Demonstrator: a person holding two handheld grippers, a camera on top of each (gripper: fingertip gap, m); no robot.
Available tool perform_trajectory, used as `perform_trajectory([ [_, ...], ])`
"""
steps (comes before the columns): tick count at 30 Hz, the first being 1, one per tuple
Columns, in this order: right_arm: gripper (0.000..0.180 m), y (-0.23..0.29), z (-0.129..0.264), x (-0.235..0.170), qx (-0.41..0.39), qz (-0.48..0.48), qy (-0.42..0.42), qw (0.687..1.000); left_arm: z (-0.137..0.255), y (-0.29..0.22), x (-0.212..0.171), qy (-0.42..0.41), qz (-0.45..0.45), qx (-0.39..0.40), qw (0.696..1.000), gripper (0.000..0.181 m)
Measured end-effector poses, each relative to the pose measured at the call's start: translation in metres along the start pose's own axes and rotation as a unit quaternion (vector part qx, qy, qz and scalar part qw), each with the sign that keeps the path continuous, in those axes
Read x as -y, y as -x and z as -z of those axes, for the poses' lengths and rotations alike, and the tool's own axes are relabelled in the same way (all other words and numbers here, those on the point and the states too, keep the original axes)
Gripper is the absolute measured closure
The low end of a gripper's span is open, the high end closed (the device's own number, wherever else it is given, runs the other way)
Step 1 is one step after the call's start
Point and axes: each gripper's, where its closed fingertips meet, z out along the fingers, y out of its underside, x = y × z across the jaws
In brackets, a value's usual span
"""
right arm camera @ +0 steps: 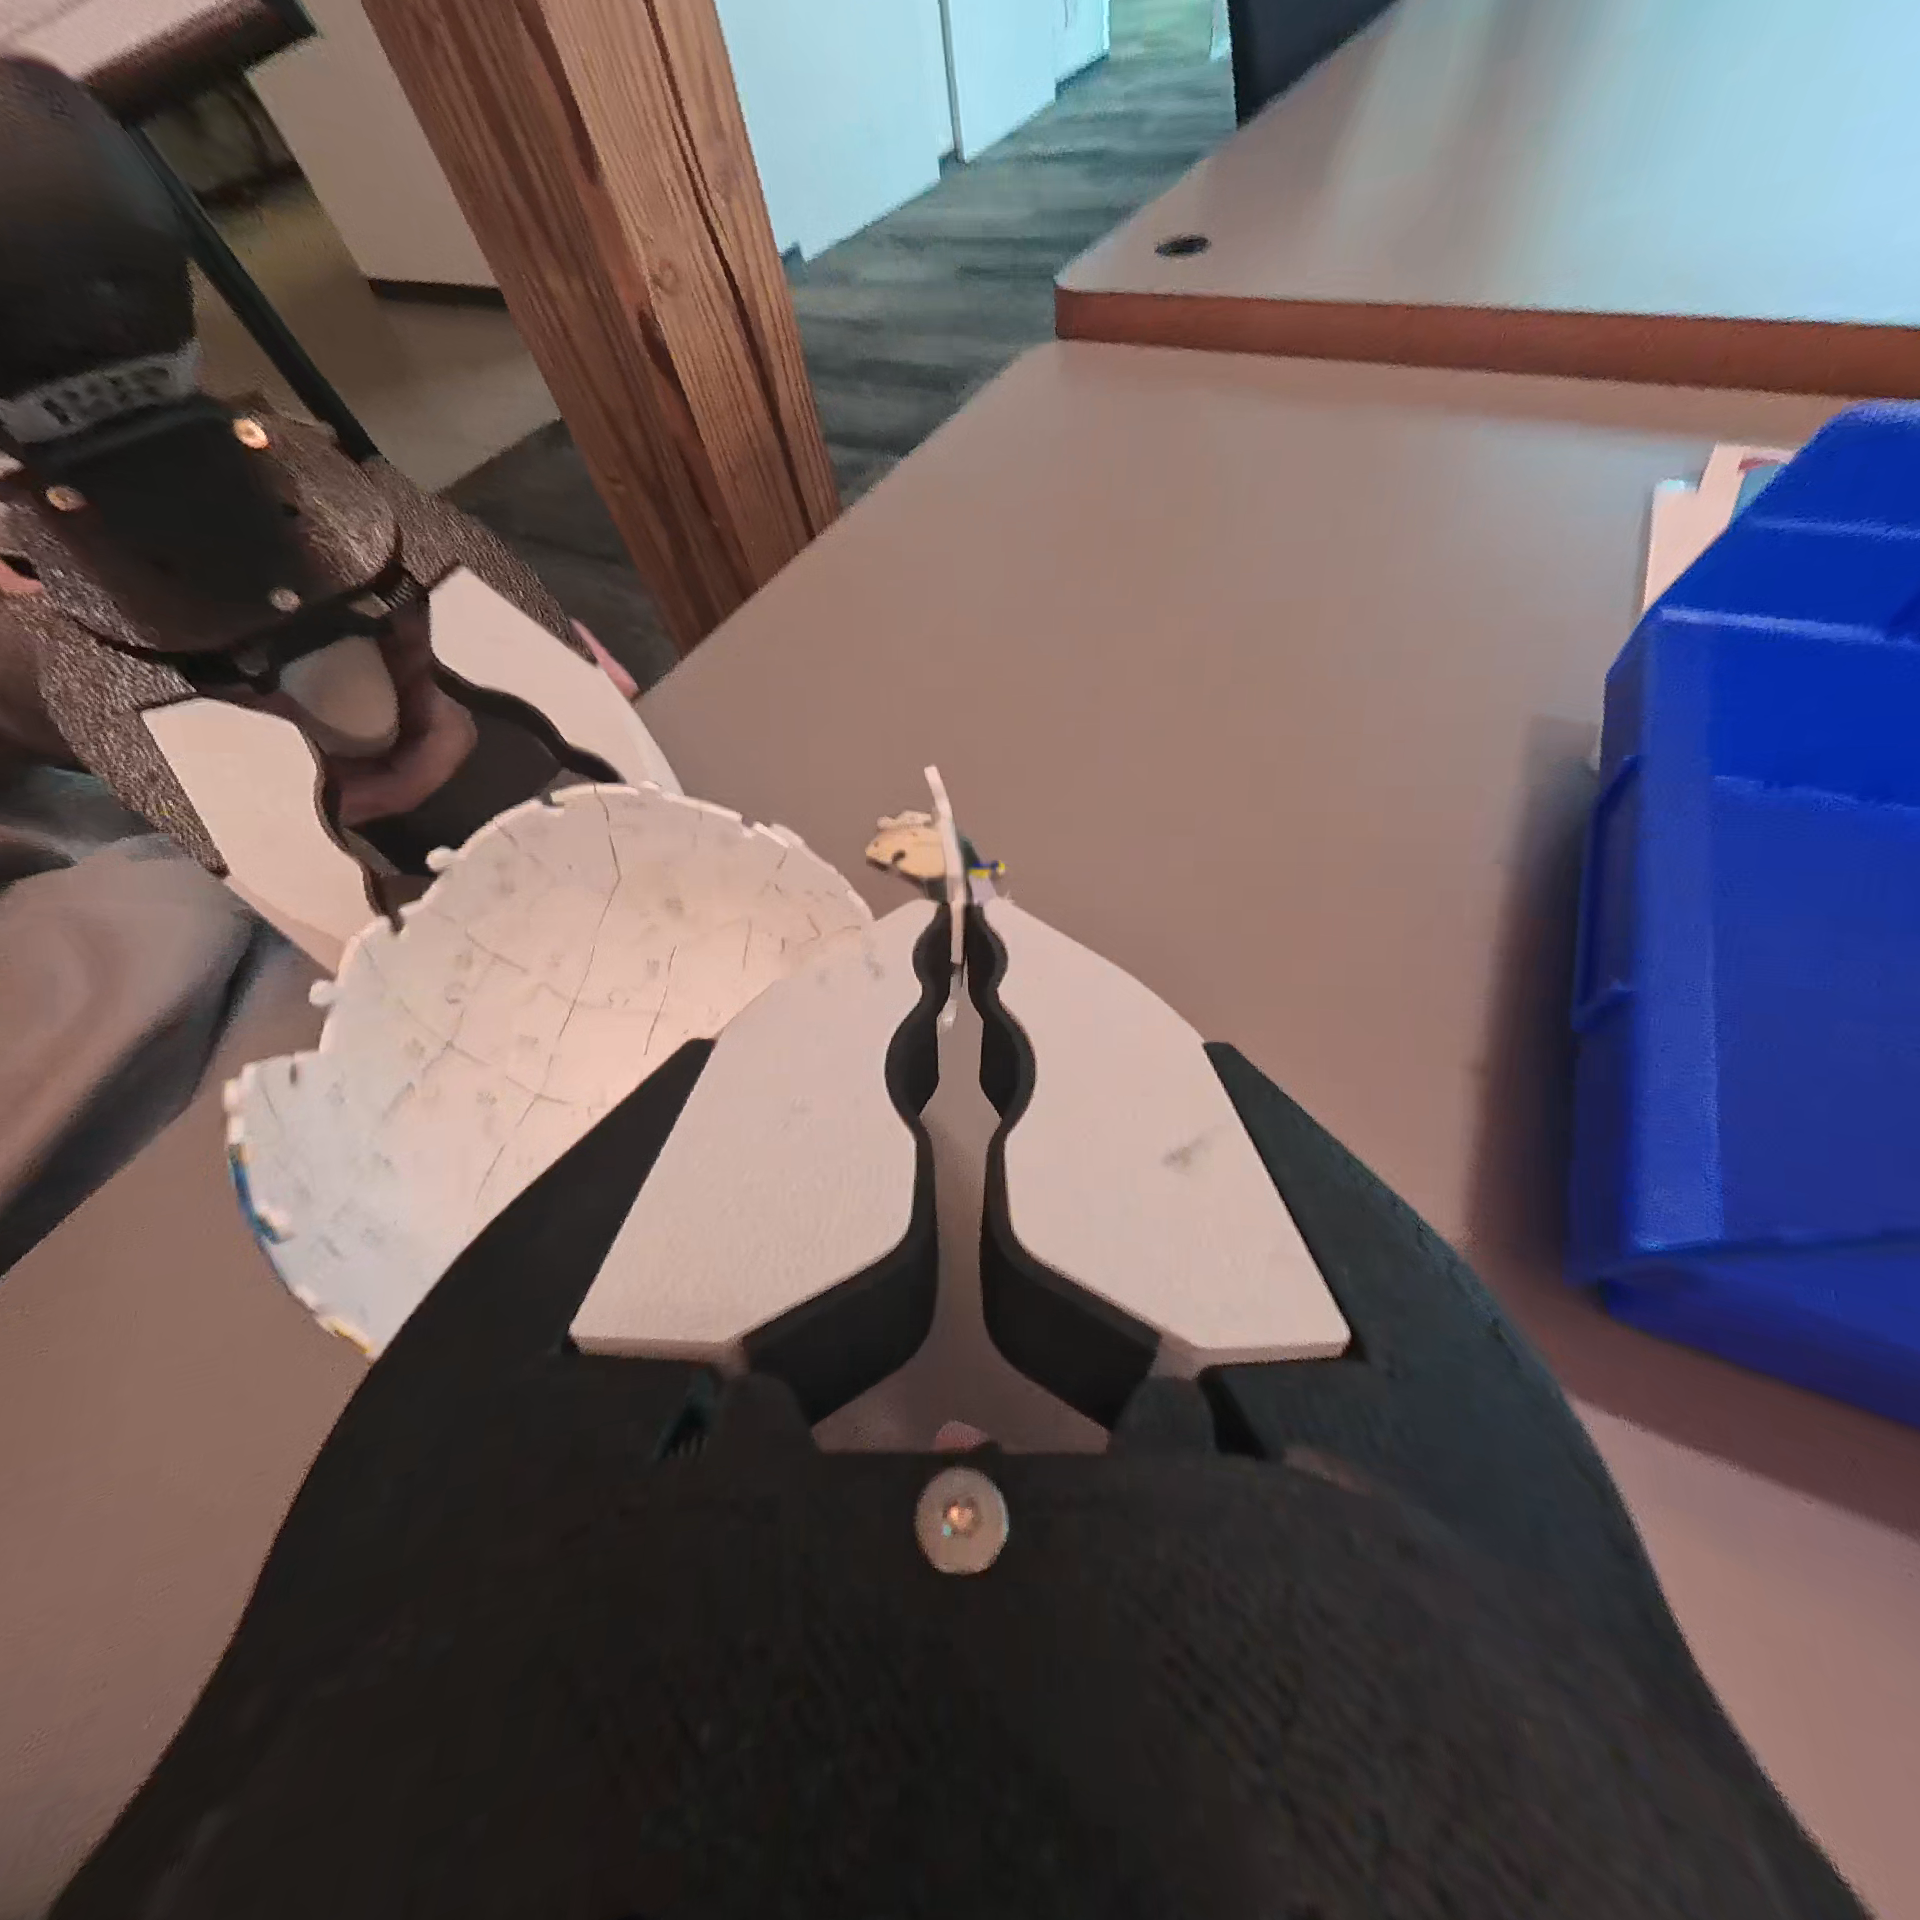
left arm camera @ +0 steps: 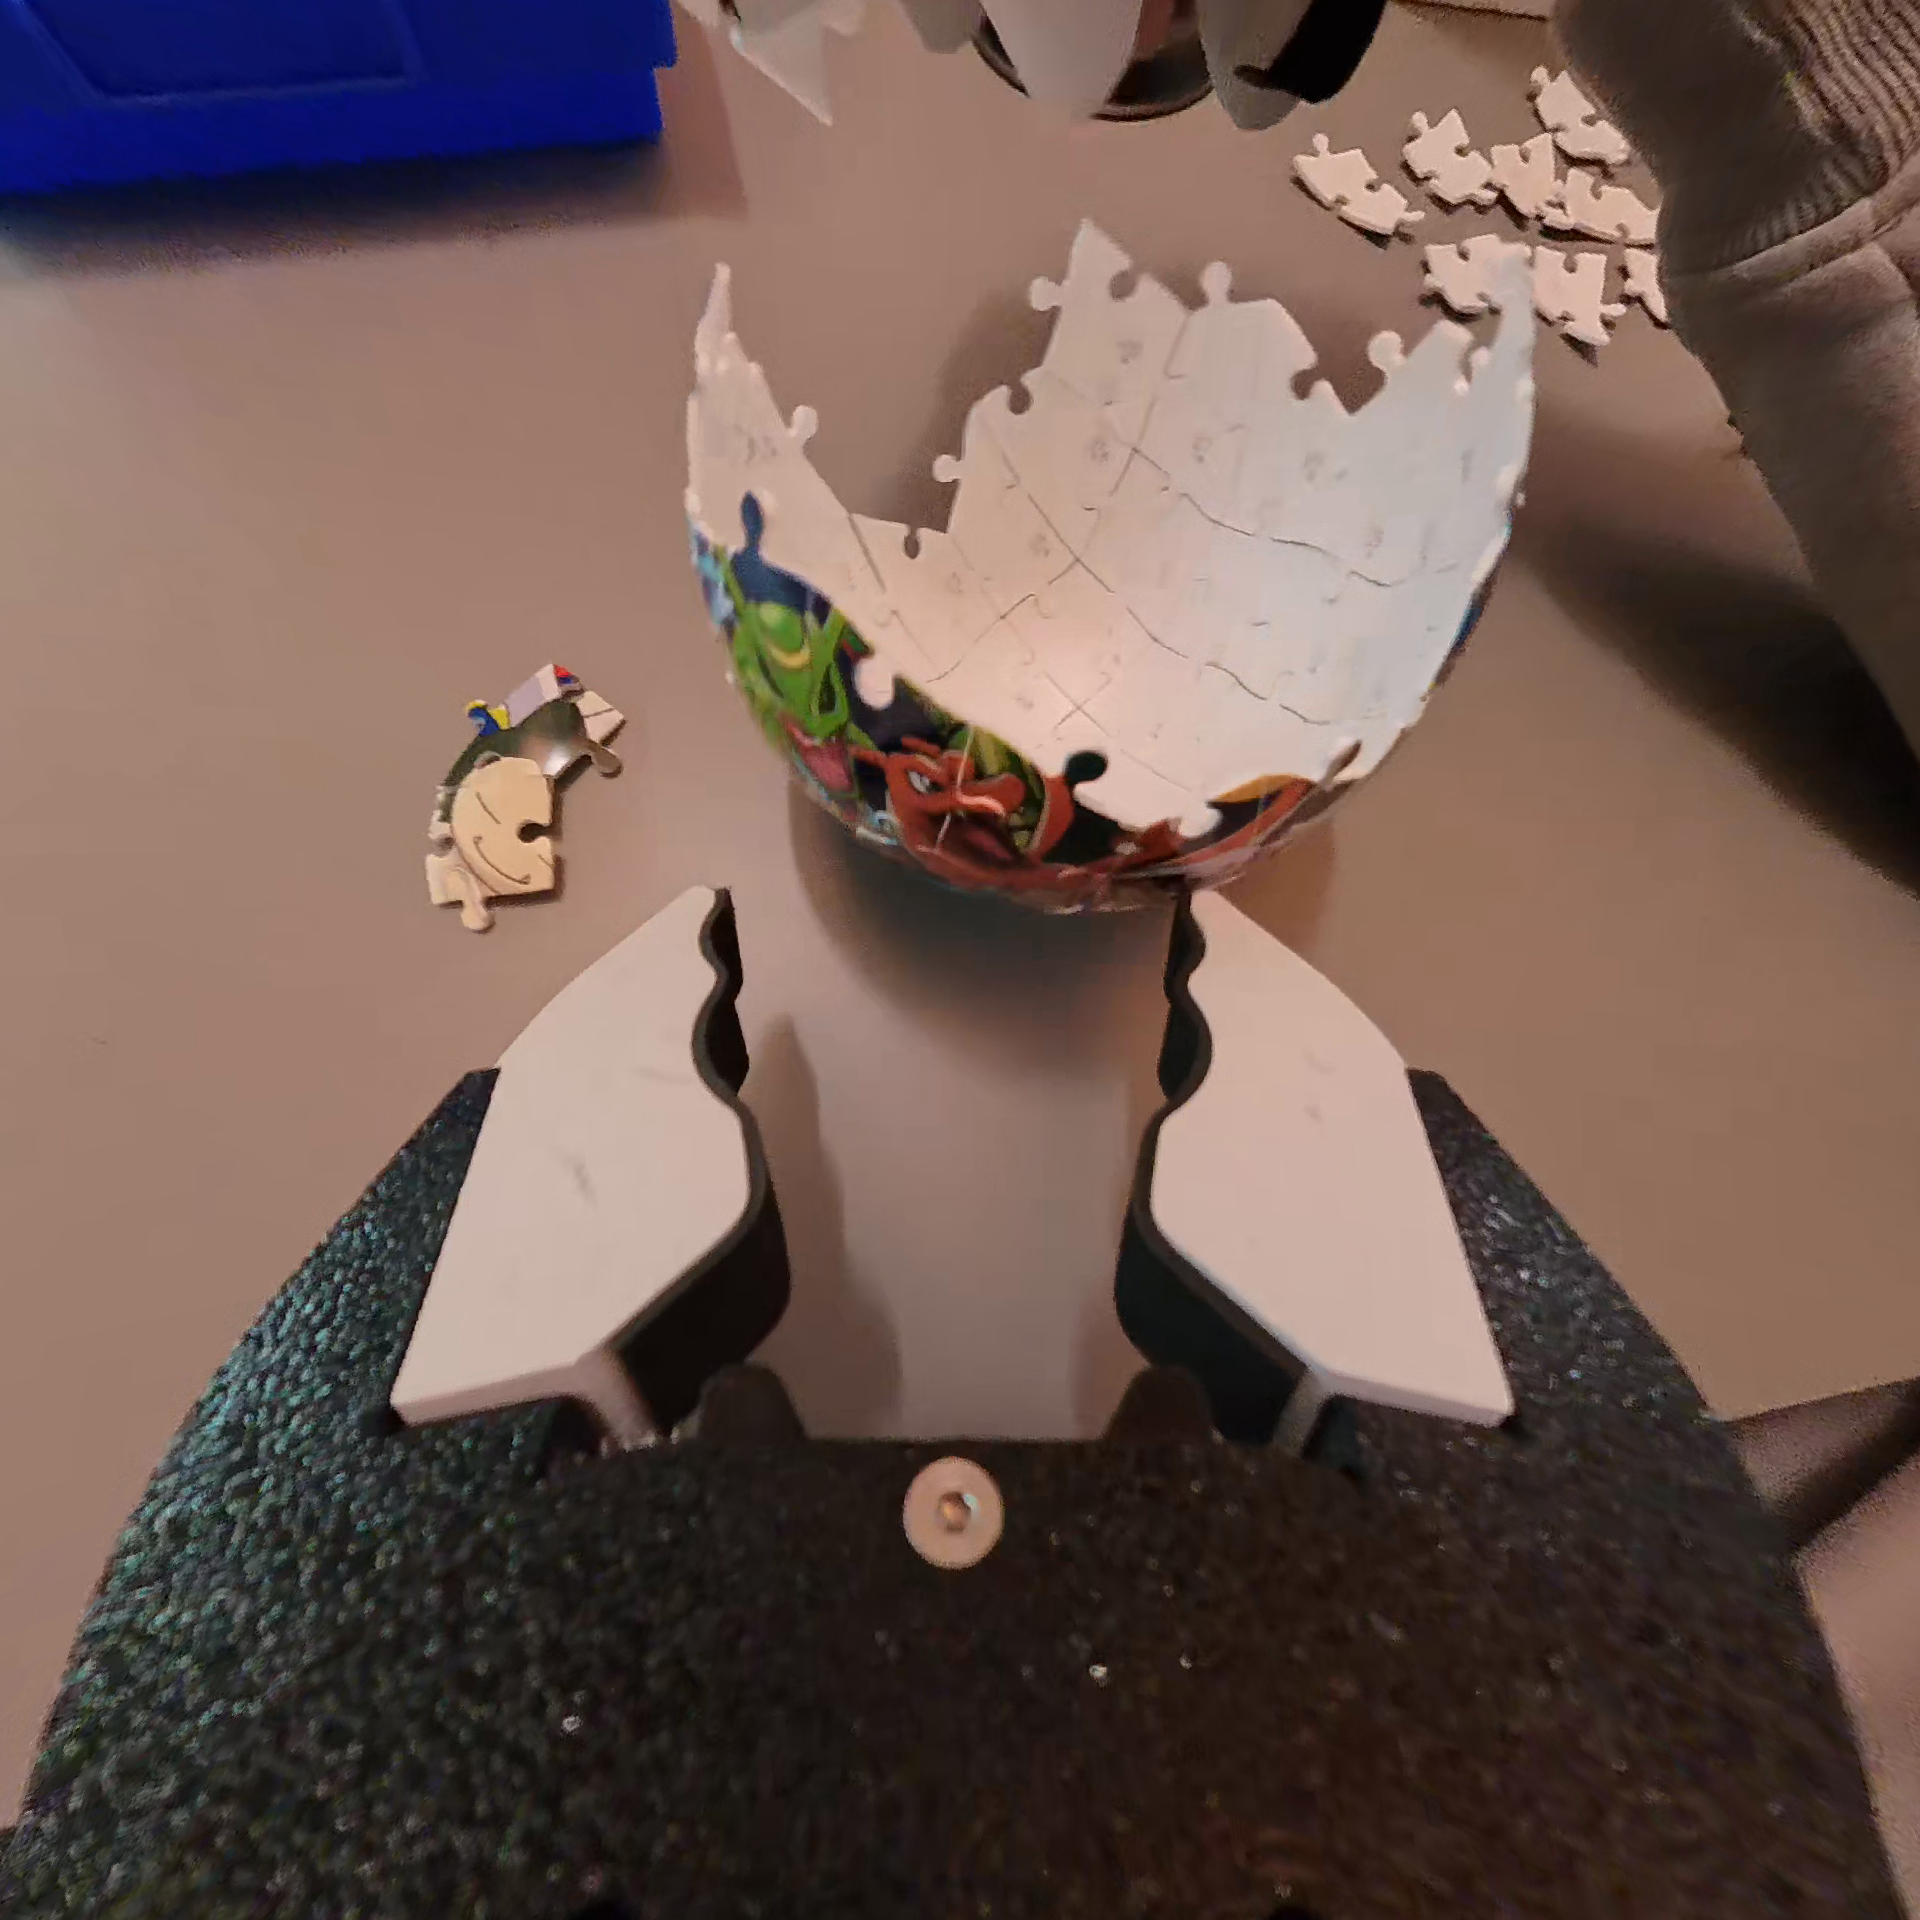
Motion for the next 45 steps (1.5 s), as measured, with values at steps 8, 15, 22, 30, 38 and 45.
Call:
perform_trajectory([
  [8, 0.178, 0.0, 0.003, -0.032, 0.015, -0.044, 0.042, 0.998, -0.004, 0.006, 0.005, -0.01, -0.01, -0.02, 1.0, 0.106],
  [15, 0.178, -0.008, 0.028, -0.022, -0.019, -0.03, -0.007, 0.999, -0.004, 0.011, 0.012, -0.025, -0.019, -0.03, 0.999, 0.105],
  [22, 0.178, -0.005, 0.025, -0.014, -0.03, -0.013, -0.017, 0.999, 0.003, 0.014, 0.023, -0.061, -0.016, -0.051, 0.997, 0.106],
  [30, 0.178, 0.0, 0.032, -0.018, -0.029, -0.016, -0.008, 0.999, 0.003, 0.013, 0.022, -0.051, -0.026, -0.04, 0.998, 0.107],
  [38, 0.178, 0.0, 0.03, -0.02, -0.04, -0.003, 0.012, 0.999, 0.006, 0.013, 0.026, -0.047, -0.045, -0.04, 0.997, 0.106],
  [45, 0.178, 0.001, 0.026, -0.021, -0.04, -0.001, 0.019, 0.999, 0.006, 0.013, 0.024, -0.038, -0.06, -0.04, 0.997, 0.105],
])
